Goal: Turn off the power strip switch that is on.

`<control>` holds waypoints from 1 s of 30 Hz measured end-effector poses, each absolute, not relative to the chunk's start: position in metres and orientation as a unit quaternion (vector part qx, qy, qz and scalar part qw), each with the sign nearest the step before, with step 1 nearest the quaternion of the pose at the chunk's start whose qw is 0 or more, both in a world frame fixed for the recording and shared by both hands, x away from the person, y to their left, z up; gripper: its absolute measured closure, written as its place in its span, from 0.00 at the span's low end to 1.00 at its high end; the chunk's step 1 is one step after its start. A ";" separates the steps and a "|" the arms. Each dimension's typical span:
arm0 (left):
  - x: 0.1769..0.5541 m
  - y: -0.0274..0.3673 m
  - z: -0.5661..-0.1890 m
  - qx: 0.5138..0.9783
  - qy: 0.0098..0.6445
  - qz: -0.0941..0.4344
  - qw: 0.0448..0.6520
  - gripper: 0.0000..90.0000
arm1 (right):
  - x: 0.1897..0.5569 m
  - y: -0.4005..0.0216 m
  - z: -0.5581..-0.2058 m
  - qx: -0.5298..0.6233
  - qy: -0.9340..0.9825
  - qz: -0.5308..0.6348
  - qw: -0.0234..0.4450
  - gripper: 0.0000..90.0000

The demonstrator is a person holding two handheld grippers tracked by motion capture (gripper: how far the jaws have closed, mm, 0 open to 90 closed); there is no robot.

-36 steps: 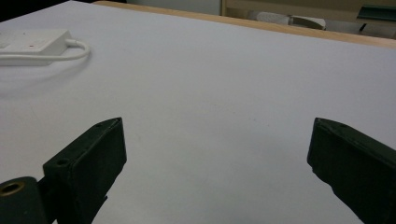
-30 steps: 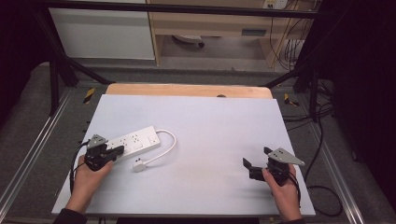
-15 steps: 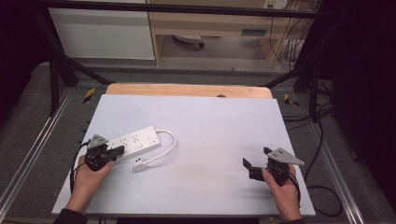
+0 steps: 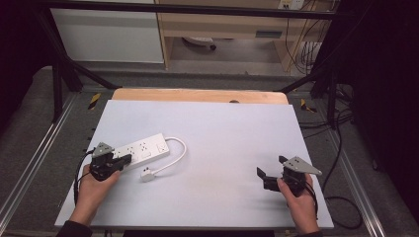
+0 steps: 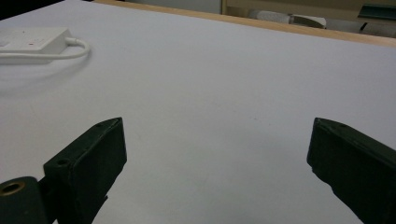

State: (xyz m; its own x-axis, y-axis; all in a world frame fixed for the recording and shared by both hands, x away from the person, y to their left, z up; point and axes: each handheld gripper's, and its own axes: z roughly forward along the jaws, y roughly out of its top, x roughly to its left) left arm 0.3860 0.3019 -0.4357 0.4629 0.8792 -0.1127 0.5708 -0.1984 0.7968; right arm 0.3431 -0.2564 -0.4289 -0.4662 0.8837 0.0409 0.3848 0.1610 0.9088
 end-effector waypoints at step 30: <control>0.386 0.304 -0.437 0.745 0.486 0.187 0.418 1.00 | 0.344 -0.256 -0.430 0.445 0.715 0.470 0.264 0.06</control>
State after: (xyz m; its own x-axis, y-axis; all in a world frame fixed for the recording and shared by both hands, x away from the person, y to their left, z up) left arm 0.3859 0.3037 -0.4371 0.4582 0.8796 -0.1281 0.5676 -0.1787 0.8037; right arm 0.3436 -0.2556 -0.4298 -0.4640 0.8849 0.0409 0.3894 0.1623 0.9067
